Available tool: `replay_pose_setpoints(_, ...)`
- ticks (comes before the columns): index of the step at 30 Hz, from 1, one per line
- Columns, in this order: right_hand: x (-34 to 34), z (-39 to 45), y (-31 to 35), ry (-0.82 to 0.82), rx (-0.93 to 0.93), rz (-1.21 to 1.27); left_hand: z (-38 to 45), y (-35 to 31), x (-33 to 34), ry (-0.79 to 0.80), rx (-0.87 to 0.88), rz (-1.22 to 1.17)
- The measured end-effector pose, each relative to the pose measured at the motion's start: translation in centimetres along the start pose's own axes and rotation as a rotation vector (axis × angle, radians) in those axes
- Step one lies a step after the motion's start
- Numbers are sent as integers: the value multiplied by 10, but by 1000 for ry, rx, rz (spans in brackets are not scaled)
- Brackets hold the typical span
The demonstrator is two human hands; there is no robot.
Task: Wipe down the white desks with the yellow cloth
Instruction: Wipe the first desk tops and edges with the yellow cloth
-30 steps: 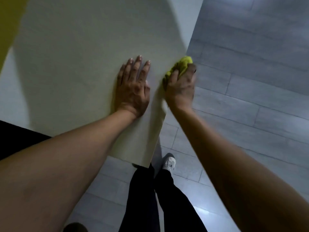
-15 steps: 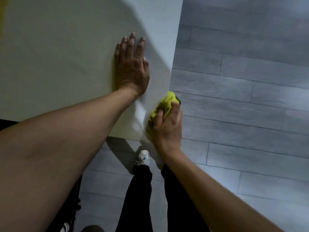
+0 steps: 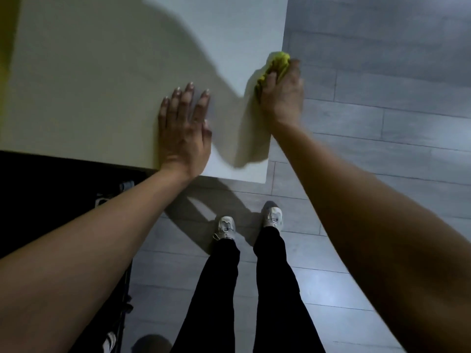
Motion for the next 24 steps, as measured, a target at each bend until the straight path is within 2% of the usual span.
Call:
replay_pose_setpoints(5,-10,-127,-46,-27,-81,-2,3,1,2,26,-36,-28)
replay_pose_setpoints(8,-12,-197,-77,-35,-31,4,1,2,3,28,-31,-33)
replay_pose_setpoints(11,-11,-203,-95,-22,44,14,1,-1,2,2,-32,-38)
replay_pose_setpoints(13,-13,-196,-96,8,24,29,1,-1,3,-13,-33,-44)
replay_pose_setpoints(16,-26,-195,-90,43,-73,54,0,-1,2,-52,-42,-40)
replay_pose_setpoints(19,-53,-188,-74,-24,-180,149,0,-2,0,-65,-50,-42)
replay_pose_setpoints(22,-68,-159,-37,-84,-453,149,2,-1,0,-53,-56,-36)
replay_pose_setpoints(24,-57,-130,-11,-20,-609,10,3,-2,1,-43,-59,-38)
Point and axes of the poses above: each hand's wrist, its own z-axis towards the middle knuckle, its own x-axis out of the palm, y = z × x, the point moved 7 cm from there along z, towards the middle knuckle, and after that the axes turned 12 degrees about z, right-handed, at the moved point
